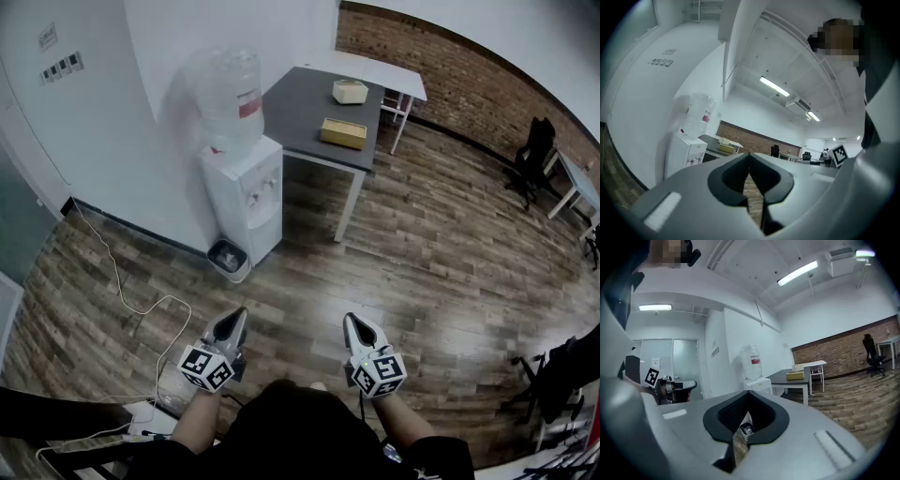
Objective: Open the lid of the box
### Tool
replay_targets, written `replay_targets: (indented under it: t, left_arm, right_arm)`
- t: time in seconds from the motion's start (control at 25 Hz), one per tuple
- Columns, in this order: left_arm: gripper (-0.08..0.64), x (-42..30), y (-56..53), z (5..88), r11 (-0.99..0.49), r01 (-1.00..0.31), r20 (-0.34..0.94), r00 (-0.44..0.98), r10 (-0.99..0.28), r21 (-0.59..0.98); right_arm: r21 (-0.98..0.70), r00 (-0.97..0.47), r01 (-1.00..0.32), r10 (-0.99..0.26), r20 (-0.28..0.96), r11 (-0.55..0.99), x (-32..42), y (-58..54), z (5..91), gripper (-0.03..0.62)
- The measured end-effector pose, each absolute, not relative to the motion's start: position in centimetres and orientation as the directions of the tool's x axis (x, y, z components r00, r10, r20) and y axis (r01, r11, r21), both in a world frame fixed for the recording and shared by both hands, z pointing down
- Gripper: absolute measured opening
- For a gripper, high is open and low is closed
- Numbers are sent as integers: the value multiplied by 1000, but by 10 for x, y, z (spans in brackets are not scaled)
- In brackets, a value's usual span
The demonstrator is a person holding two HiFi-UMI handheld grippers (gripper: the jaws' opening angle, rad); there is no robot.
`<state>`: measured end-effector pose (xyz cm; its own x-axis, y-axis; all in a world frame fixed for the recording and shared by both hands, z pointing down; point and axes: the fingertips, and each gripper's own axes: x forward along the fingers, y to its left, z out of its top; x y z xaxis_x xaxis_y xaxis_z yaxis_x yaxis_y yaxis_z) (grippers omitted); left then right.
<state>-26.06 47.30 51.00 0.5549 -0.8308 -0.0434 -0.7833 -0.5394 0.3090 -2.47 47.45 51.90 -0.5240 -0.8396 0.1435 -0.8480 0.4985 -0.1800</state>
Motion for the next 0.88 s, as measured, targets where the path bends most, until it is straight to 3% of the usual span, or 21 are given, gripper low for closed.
replay_targets:
  t: [0.88]
  left_arm:
    - [0, -304, 481, 517, -580, -751, -41, 600, -799, 314]
  right_arm:
    - [-188, -494, -865, -855, 161, 465, -68, 487, 523, 2]
